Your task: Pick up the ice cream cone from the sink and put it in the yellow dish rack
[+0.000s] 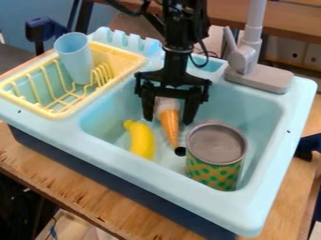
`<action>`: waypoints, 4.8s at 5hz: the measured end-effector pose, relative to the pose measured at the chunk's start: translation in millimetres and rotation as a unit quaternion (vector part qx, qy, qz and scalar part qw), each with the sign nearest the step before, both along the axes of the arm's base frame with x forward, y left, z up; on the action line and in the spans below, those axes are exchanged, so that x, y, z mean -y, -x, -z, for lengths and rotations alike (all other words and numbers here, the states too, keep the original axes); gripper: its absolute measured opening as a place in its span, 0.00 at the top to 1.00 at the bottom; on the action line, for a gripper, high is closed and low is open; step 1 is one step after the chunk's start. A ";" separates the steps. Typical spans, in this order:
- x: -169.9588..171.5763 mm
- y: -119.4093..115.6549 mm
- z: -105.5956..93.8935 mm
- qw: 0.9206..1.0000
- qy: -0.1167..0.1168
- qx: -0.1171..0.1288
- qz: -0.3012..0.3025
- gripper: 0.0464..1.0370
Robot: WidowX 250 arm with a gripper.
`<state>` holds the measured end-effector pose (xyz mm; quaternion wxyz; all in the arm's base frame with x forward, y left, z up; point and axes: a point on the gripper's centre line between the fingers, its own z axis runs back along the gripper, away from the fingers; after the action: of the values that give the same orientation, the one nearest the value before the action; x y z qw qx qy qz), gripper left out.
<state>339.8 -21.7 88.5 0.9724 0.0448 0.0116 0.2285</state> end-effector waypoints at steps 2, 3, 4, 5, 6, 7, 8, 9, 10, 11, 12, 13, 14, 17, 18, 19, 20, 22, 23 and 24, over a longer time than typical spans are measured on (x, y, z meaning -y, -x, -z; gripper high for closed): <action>-2.0 -1.0 -0.1 1.000 0.007 0.005 -0.008 0.22; 1.7 -0.3 -30.2 0.997 0.025 0.066 -0.029 0.22; 8.3 6.5 -50.4 0.991 0.056 0.108 -0.049 0.22; -1.5 19.0 -69.4 0.988 0.061 0.117 -0.077 0.22; -25.1 47.8 -89.9 0.995 0.042 0.052 -0.074 0.22; -43.4 73.8 -105.7 0.994 0.042 0.009 -0.103 0.22; -59.8 87.3 -107.6 0.993 0.040 -0.023 -0.107 0.22; -80.2 98.4 -110.3 0.996 0.026 -0.005 -0.090 0.22; -107.2 104.2 -102.9 0.995 0.024 0.014 -0.093 0.22; -118.7 100.2 -98.3 0.995 0.013 0.022 -0.092 0.22; -131.9 95.5 -83.3 0.994 0.014 0.011 -0.111 0.22; -137.3 84.6 -69.7 0.993 0.015 0.007 -0.117 0.22; -146.5 78.0 -61.4 0.991 0.013 0.005 -0.130 0.22; -153.8 63.3 -28.3 0.992 0.027 -0.011 -0.126 0.22; -147.9 60.4 -19.4 0.992 0.042 0.001 -0.121 0.22; -141.3 58.9 -12.5 0.991 0.060 0.014 -0.115 0.22; -138.6 58.0 -12.8 0.991 0.068 0.017 -0.118 0.17; -130.0 60.0 -17.3 0.988 0.072 -0.006 -0.140 0.03; -124.9 57.9 -29.3 0.986 0.059 -0.018 -0.156 0.03; -116.6 55.4 -49.7 0.986 0.034 -0.040 -0.156 0.03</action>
<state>284.4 94.9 138.2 0.9246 0.0181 0.0655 0.3748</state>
